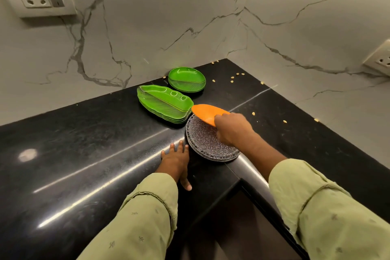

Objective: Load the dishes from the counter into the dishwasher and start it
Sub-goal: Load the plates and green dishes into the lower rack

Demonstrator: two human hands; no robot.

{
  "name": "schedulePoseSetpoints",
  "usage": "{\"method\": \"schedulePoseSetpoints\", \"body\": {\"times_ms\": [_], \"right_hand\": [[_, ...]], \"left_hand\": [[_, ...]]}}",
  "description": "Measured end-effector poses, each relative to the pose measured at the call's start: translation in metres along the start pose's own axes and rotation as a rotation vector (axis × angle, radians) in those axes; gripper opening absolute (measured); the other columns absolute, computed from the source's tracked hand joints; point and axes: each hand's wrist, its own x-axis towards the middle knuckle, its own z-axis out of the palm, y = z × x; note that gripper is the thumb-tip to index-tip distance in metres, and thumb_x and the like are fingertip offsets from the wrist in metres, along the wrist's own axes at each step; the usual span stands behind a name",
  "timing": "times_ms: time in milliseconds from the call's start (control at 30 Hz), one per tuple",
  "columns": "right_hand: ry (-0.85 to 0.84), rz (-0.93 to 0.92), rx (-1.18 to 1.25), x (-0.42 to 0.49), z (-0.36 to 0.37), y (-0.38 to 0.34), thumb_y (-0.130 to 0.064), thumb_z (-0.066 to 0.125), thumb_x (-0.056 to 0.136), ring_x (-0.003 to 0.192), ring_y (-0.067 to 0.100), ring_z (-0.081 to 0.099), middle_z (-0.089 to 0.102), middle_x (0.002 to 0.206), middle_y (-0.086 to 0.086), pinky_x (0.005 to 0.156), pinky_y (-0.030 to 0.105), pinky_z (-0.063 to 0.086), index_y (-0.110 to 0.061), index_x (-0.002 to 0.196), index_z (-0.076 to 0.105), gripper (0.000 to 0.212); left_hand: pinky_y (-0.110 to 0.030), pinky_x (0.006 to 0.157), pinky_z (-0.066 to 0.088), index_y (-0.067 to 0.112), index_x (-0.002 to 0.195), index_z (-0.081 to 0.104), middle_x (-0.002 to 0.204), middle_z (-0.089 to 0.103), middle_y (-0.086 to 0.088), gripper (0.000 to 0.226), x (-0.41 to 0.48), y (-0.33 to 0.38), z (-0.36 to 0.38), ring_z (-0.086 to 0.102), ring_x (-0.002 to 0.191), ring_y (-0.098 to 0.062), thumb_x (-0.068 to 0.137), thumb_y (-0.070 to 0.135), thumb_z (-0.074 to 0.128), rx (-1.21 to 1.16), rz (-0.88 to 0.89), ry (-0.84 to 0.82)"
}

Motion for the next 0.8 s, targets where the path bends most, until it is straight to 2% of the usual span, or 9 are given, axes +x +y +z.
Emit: {"method": "schedulePoseSetpoints", "body": {"times_ms": [100,200,300,400,467,567,600,700,800], "right_hand": [[0.183,0.246,0.082,-0.009,-0.012,0.017,-0.01,0.05,0.093,0.088,0.034,0.07,0.07,0.097,0.013,0.069,0.039,0.051,-0.006,0.105,0.061,0.017],[0.414,0.506,0.244,-0.029,-0.012,0.039,-0.003,0.049,0.094,0.086,0.04,0.07,0.07,0.095,0.021,0.068,0.041,0.054,-0.001,0.111,0.056,0.019],[0.558,0.834,0.665,-0.05,-0.001,0.051,-0.004,0.045,0.095,0.092,0.042,0.066,0.066,0.104,0.026,0.07,0.041,0.05,0.002,0.115,0.056,0.023],[0.508,1.111,1.238,-0.067,0.025,0.052,-0.002,0.045,0.084,0.088,0.041,0.065,0.063,0.1,0.02,0.068,0.046,0.057,-0.007,0.095,0.057,0.017],[0.495,1.146,1.509,-0.083,0.043,0.043,-0.002,0.044,0.081,0.079,0.036,0.068,0.065,0.096,0.019,0.059,0.05,0.06,-0.012,0.085,0.057,0.016],[0.497,1.159,1.704,-0.112,0.058,0.026,0.003,0.044,0.087,0.074,0.029,0.066,0.064,0.085,0.015,0.052,0.043,0.06,-0.008,0.08,0.057,0.019],[0.496,1.164,1.743,-0.12,0.064,0.021,0.003,0.044,0.089,0.073,0.028,0.065,0.062,0.081,0.014,0.053,0.043,0.06,-0.007,0.079,0.057,0.019],[0.479,1.159,1.804,-0.147,0.081,0.008,-0.005,0.047,0.094,0.074,0.027,0.063,0.063,0.079,0.013,0.066,0.056,0.059,-0.008,0.082,0.062,0.02],[0.466,1.145,1.827,-0.178,0.092,-0.005,-0.011,0.047,0.1,0.074,0.023,0.064,0.065,0.083,0.011,0.069,0.051,0.06,-0.011,0.088,0.063,0.02]], "left_hand": [[-0.061,0.119,0.0,0.011,0.156,-0.016,0.163,-0.023,-0.009,0.144,-0.002,-0.004,0.002,-0.018,0.149,-0.036,0.064,0.043,0.091,-0.028,0.026,0.021],[-0.059,0.12,0.001,0.011,0.157,-0.014,0.163,-0.022,-0.009,0.143,-0.002,-0.007,0.005,-0.017,0.15,-0.035,0.064,0.043,0.091,-0.036,0.045,0.039],[-0.057,0.121,0.001,0.011,0.157,-0.011,0.164,-0.019,-0.01,0.141,-0.002,-0.009,0.009,-0.015,0.15,-0.035,0.065,0.046,0.089,-0.027,0.054,0.061],[-0.056,0.122,0.003,0.011,0.158,-0.007,0.165,-0.014,-0.013,0.137,-0.006,-0.007,0.012,-0.008,0.151,-0.036,0.066,0.05,0.087,0.022,0.056,0.107],[-0.056,0.121,0.003,0.014,0.158,-0.006,0.165,-0.01,-0.013,0.133,-0.012,-0.004,0.016,-0.003,0.152,-0.035,0.069,0.051,0.085,0.038,0.057,0.149],[-0.055,0.121,0.003,0.018,0.159,-0.007,0.165,-0.011,-0.013,0.126,-0.023,-0.003,0.029,-0.001,0.152,-0.033,0.074,0.05,0.081,-0.041,0.032,0.238],[-0.054,0.121,0.002,0.019,0.159,-0.007,0.165,-0.011,-0.013,0.12,-0.028,-0.002,0.034,-0.002,0.153,-0.033,0.078,0.049,0.077,-0.07,0.022,0.28],[-0.052,0.123,0.001,0.018,0.159,-0.003,0.165,-0.01,-0.011,0.098,-0.053,0.002,0.052,-0.004,0.153,-0.03,0.092,0.05,0.061,-0.064,0.028,0.426],[-0.049,0.123,-0.001,0.017,0.159,-0.003,0.166,-0.011,-0.01,0.089,-0.082,0.008,0.066,-0.007,0.153,-0.029,0.098,0.05,0.051,-0.006,0.059,0.529]]}}
